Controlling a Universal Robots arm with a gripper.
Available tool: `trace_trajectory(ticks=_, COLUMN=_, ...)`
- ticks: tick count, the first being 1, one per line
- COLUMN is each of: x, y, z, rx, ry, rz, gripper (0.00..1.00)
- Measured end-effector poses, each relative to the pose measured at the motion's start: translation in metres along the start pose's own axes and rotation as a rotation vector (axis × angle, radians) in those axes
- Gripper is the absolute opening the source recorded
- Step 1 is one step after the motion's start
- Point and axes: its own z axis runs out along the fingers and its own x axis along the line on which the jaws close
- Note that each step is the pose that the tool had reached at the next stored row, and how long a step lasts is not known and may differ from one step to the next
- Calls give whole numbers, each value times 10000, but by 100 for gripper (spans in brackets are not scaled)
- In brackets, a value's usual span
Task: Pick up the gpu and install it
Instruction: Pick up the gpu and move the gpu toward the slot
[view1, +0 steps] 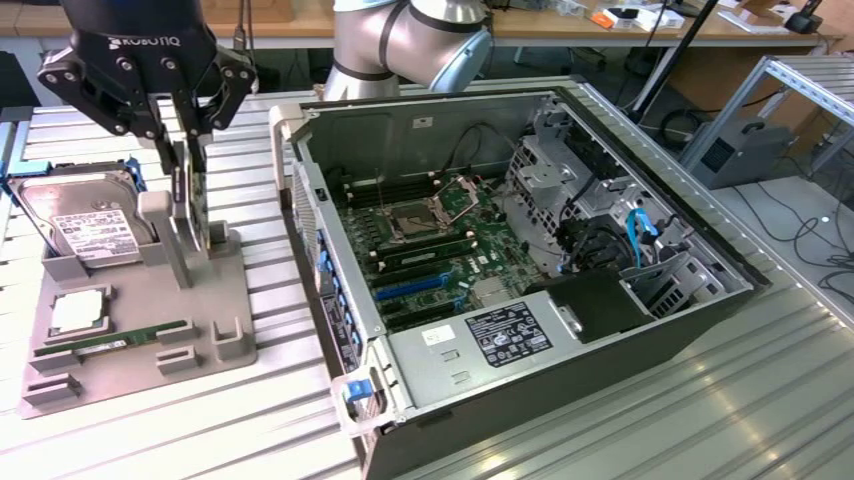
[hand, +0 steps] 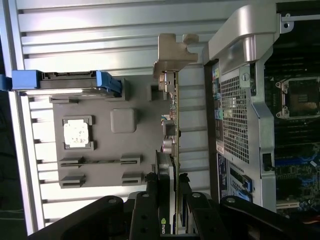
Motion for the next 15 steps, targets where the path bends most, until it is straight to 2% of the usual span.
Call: trace_trajectory(ticks=15, x=-2, y=-2, z=-77, rx=-14, ry=1, rz=0, gripper=27)
